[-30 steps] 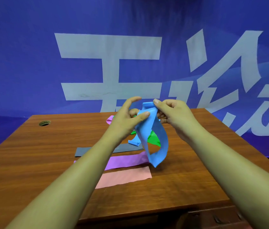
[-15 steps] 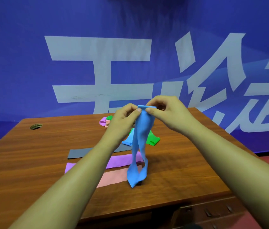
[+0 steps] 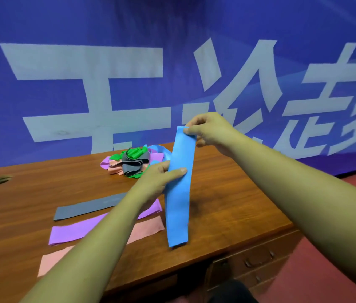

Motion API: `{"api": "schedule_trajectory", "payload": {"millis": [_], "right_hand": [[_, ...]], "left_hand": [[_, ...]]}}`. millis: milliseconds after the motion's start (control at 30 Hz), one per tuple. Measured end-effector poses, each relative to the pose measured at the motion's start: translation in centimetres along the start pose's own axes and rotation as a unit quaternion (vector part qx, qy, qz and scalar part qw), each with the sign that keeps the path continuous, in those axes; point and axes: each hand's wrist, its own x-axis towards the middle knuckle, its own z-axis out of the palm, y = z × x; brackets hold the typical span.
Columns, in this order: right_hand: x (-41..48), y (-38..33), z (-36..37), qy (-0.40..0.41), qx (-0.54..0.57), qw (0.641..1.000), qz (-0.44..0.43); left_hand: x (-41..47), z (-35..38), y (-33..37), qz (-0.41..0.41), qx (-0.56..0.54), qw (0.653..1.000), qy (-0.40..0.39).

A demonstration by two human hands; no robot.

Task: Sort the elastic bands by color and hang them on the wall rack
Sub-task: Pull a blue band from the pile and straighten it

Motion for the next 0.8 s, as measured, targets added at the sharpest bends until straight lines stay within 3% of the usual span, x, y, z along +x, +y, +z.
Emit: {"api": "schedule_trajectory", "payload": {"millis": [167, 333, 433, 567, 800], "right_hand": [[1.7, 3.0, -3.8, 0.133, 0.039, 0.990, 0.017], [1.5, 11.5, -6.3, 0.217, 0.054, 0.967, 0.121], [0.3, 16.7, -6.2, 0.236, 0.081, 0.952, 0.177], [-1.1, 21.9, -6.2, 0.226, 0.065, 0.951, 0.199], [-3.0, 26.8, -8.4, 0.211, -0.144, 0.948, 0.191]], "left_hand": [[0.0, 0.2, -2.9, -0.088, 0.047, 0.988, -0.117], [0.3, -0.4, -5.3, -0.123, -0.019, 0.988, -0.087], [0.9, -0.3, -6.3, -0.135, -0.016, 0.989, -0.053], [1.9, 0.8, -7.9, -0.146, 0.074, 0.986, -0.009], [2.7, 3.9, -11.7, -0.137, 0.237, 0.962, 0.012]]}}
